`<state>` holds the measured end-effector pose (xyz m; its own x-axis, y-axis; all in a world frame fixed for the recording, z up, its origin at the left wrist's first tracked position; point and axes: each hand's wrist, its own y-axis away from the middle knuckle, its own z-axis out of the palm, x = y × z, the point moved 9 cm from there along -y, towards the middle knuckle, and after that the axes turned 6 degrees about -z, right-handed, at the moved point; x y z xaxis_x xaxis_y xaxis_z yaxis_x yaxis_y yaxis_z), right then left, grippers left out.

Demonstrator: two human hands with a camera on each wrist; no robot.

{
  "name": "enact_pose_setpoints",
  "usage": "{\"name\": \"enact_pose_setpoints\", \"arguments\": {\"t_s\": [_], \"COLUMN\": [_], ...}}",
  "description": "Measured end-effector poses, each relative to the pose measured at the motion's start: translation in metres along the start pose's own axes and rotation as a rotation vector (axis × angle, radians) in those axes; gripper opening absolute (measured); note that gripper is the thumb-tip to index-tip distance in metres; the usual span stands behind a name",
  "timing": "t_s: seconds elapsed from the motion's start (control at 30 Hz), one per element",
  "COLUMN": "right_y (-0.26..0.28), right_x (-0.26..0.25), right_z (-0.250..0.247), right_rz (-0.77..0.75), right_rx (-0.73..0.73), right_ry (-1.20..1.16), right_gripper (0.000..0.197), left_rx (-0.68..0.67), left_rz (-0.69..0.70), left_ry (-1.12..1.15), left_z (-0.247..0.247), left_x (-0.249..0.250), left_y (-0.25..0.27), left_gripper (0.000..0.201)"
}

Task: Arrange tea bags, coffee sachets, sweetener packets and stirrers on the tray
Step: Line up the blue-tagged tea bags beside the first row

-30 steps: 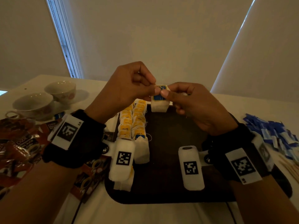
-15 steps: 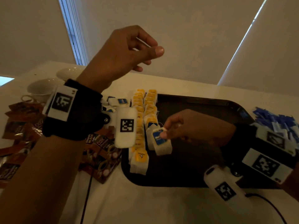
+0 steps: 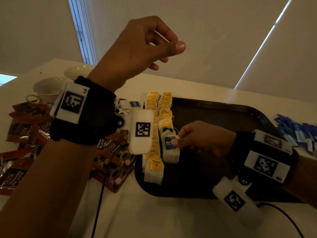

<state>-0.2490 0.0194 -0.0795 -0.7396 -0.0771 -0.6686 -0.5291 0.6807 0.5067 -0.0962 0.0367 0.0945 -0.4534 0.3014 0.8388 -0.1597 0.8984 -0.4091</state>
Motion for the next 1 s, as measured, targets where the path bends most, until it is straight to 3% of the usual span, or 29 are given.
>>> {"name": "enact_pose_setpoints", "arguments": {"t_s": [0.27, 0.33, 0.4, 0.5, 0.6, 0.7, 0.83, 1.0], "right_y": [-0.003, 0.001, 0.005, 0.010, 0.014, 0.017, 0.016, 0.017], "right_x": [-0.004, -0.013, -0.021, -0.031, -0.038, -0.042, -0.038, -0.050], "right_z": [-0.003, -0.010, -0.016, -0.021, -0.025, -0.031, -0.044, -0.050], "right_rz": [-0.054, -0.125, -0.214, -0.328, -0.429, -0.508, -0.510, -0.557], "right_rx": [0.033, 0.053, 0.017, -0.101, -0.133, -0.046, 0.175, 0.217], "right_ry": [-0.007, -0.135, -0.456, -0.850, -0.951, -0.934, -0.752, -0.518], "right_gripper": [0.018, 0.027, 0.049, 0.081, 0.091, 0.089, 0.087, 0.106], "left_rx": [-0.021, -0.035, -0.075, -0.267, -0.516, -0.629, -0.633, -0.643], "left_rz": [-0.013, -0.026, -0.045, -0.086, -0.078, -0.070, -0.081, -0.156], "left_ry": [-0.029, -0.023, -0.033, -0.142, -0.233, -0.285, -0.356, -0.221], "left_z": [0.007, 0.010, 0.015, 0.039, 0.073, 0.097, 0.109, 0.117], "left_x": [-0.005, -0.008, -0.011, -0.018, -0.020, -0.025, -0.034, -0.034], "left_y": [-0.002, -0.003, -0.003, 0.002, 0.014, 0.022, 0.023, 0.026], "left_gripper": [0.023, 0.023, 0.022, 0.013, 0.021, 0.030, 0.043, 0.037]}}
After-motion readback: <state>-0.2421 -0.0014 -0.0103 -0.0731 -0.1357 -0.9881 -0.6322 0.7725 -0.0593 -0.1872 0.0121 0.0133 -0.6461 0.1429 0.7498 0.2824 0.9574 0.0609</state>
